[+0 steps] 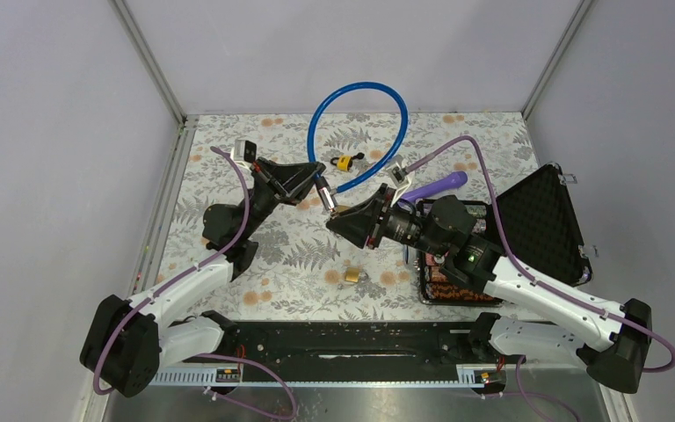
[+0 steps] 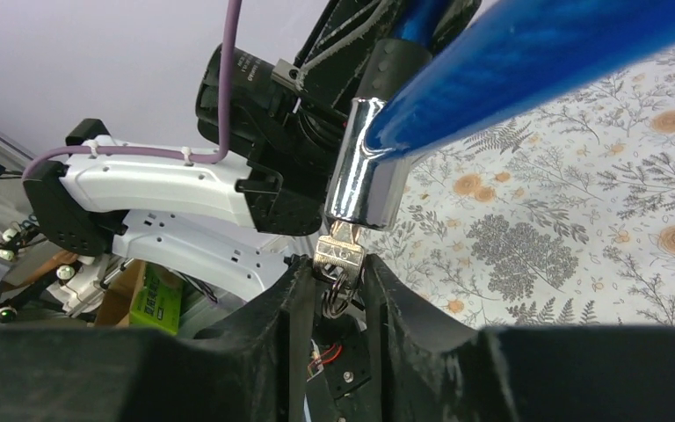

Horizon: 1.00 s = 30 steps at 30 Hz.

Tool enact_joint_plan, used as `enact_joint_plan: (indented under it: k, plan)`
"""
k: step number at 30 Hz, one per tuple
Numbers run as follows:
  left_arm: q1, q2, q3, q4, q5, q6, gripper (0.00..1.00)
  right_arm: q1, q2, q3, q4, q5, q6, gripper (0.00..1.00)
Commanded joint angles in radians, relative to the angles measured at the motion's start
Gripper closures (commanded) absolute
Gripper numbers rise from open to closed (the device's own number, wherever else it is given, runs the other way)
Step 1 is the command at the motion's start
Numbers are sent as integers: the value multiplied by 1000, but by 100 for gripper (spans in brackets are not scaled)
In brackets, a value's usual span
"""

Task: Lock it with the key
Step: Lock the lock.

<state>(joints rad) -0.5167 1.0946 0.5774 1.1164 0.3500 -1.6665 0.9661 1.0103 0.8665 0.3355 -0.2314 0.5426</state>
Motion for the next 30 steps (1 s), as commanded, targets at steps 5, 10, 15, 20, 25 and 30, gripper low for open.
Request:
enact_joint_plan:
  k: [5,10,15,20,25,30]
  plan:
    - [-1,-36,23,145,-32,5,100,0,-18,5,144,-20,53,47]
    - [-2,-38,21,149,-37,7,100,0,-13,10,151,-27,61,63]
    - [-3,-48,17,132,-41,12,100,0,1,18,132,-29,63,90]
    - [-2,-76,22,39,-42,47,100,0,-4,37,44,27,2,100]
    - [-2,-138,38,-124,-58,138,100,0,-10,58,-73,128,-113,100]
    - [-2,-206,69,-300,-90,240,100,1,4,79,-142,199,-219,100]
